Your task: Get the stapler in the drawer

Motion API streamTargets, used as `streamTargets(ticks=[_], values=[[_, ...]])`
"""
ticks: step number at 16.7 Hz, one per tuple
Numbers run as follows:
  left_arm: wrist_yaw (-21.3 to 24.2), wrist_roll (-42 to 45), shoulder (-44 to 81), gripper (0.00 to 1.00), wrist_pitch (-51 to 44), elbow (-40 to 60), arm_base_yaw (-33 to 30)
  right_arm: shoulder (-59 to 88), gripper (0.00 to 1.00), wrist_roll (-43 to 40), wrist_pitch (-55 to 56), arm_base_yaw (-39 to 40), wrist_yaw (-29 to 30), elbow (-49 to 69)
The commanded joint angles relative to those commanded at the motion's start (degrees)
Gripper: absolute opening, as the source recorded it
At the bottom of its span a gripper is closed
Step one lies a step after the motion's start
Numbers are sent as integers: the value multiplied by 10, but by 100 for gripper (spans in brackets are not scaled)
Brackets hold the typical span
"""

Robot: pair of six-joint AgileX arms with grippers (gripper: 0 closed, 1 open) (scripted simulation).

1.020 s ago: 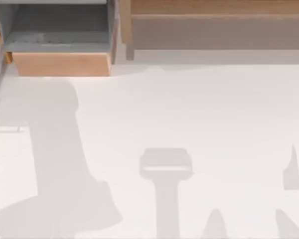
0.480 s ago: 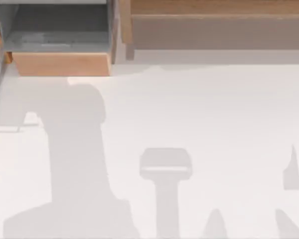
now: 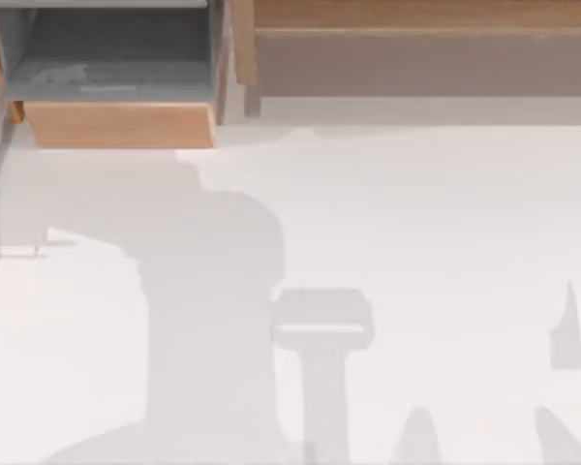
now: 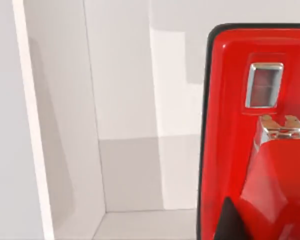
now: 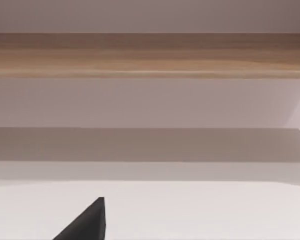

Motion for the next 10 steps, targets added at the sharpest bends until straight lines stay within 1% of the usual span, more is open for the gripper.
streamTargets(ticks=[3,6,10], values=[[-2,-30,44,0,17,-32,-5,0,100,0,0,0,0,0],[-13,-61,89,0,27,-65,-15,0,100,0,0,0,0,0],[-22,-70,102,0,24,-79,-18,0,100,0,0,0,0,0]])
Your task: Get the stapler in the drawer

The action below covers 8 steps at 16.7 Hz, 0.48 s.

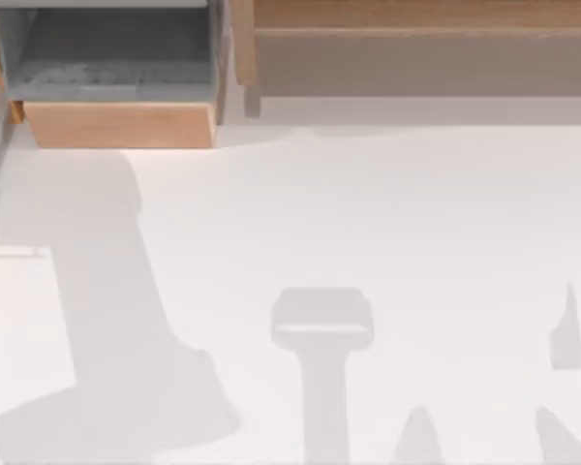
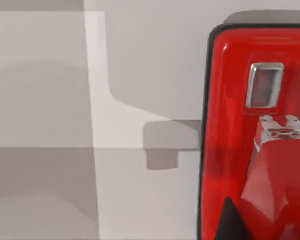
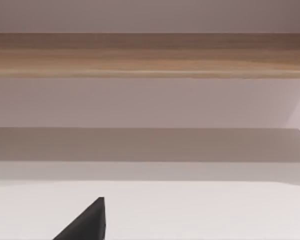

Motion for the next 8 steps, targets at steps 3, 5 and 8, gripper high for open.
streamTargets(ticks=[3,5,8], values=[[0,0,0,8,0,0,0,0,100,0,0,0,0,0],[0,0,0,23,0,0,0,0,100,0,0,0,0,0],[0,0,0,45,0,0,0,0,100,0,0,0,0,0]])
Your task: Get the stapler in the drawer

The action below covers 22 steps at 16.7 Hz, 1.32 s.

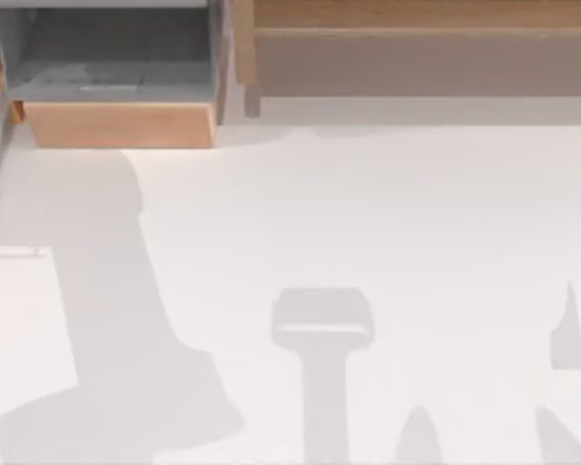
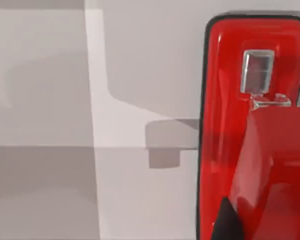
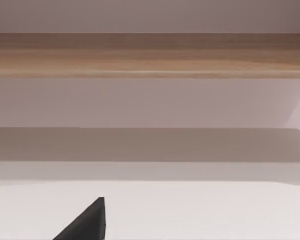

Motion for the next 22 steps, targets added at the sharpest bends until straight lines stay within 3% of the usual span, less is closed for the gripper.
streamTargets(ticks=[7,18,22], values=[[0,0,0,98,0,0,0,0,100,0,0,0,0,0],[1,3,-4,100,0,-2,2,0,100,0,0,0,0,0],[14,48,-74,100,26,-43,12,0,100,0,0,0,0,0]])
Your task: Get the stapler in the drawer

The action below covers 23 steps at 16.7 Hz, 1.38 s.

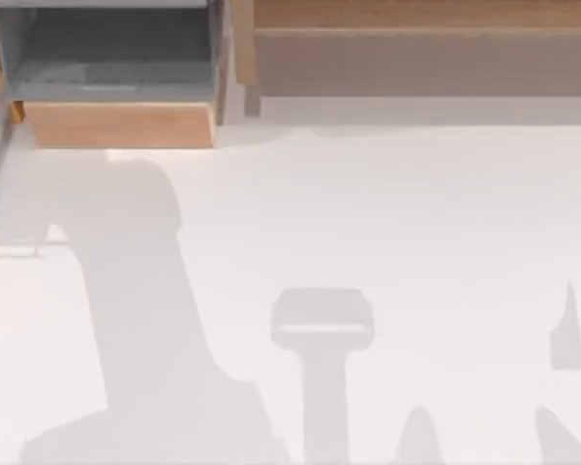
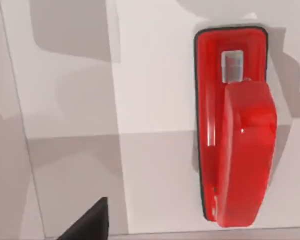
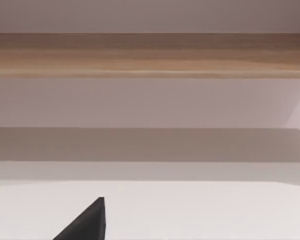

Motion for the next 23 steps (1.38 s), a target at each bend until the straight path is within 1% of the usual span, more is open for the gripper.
streamTargets(ticks=[3,5,7,11,15,19,23], values=[[13,69,-83,100,77,-56,19,0,100,0,0,0,0,0],[20,126,-141,100,160,-103,37,0,100,0,0,0,0,0],[28,189,-198,100,263,-156,59,0,100,0,0,0,0,0],[49,319,-302,100,514,-290,118,0,100,0,0,0,0,0],[83,444,-379,100,796,-462,190,0,100,0,0,0,0,0],[136,547,-422,100,1080,-663,252,0,100,0,0,0,0,0],[205,617,-437,100,1329,-871,294,0,100,0,0,0,0,0]])
